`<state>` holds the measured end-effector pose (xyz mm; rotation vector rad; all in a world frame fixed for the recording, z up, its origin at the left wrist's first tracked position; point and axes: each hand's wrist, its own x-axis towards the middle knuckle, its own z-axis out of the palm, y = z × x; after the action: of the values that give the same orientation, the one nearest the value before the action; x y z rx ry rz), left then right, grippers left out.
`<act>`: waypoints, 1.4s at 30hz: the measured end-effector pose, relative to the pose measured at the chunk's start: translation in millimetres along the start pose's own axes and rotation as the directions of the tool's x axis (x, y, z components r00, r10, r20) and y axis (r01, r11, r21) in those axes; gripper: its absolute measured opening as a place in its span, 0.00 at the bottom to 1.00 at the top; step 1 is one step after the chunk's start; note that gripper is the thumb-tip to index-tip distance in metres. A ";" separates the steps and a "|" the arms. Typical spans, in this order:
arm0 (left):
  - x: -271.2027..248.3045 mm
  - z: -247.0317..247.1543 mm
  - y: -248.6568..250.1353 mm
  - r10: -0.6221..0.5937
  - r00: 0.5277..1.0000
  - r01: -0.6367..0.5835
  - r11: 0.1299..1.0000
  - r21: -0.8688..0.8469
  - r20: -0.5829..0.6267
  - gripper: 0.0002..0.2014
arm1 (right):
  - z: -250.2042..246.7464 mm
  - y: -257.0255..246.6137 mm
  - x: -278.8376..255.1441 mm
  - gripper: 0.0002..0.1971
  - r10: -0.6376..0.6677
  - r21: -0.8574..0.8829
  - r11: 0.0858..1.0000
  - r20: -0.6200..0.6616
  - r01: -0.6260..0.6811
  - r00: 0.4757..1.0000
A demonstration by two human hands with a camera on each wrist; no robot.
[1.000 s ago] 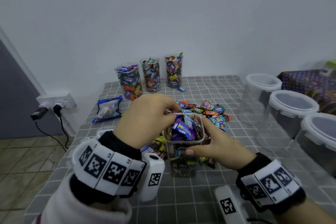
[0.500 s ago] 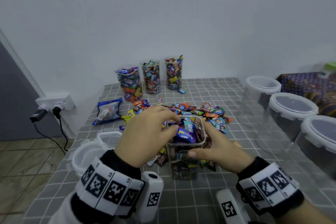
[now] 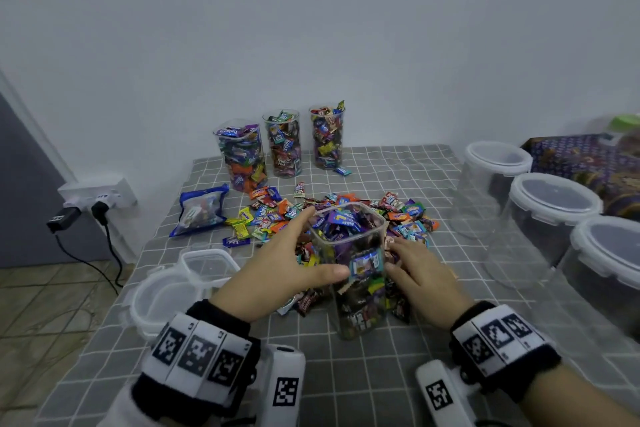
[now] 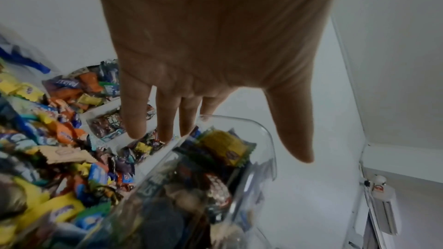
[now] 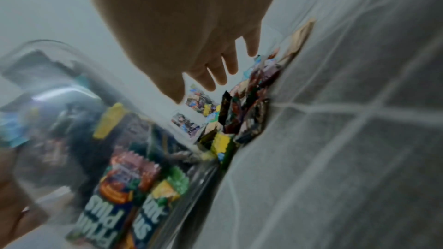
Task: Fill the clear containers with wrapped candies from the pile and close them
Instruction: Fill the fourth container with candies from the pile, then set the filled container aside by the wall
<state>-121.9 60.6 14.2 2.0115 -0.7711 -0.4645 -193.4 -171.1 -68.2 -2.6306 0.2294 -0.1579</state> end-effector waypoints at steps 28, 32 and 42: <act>54.1 -12.6 32.6 0.042 0.957 -0.105 0.972 -0.211 -0.286 0.39 | 4.9 1.1 4.0 0.38 0.179 -0.277 0.955 0.264 -0.103 0.948; 96.8 -20.3 48.9 0.048 0.941 -0.114 0.977 -0.183 -0.334 0.45 | 8.4 1.9 4.8 0.39 0.179 -0.264 0.958 0.237 -0.114 0.955; 238.6 -1.5 34.3 -0.007 0.925 -0.027 0.996 -0.085 -0.379 0.49 | 5.4 1.6 3.4 0.40 0.162 -0.182 0.976 0.252 -0.118 0.954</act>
<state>42.6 -113.9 38.5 1.9317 -0.5094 -0.0913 -189.5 -170.7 -73.4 -2.7489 0.3482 0.2732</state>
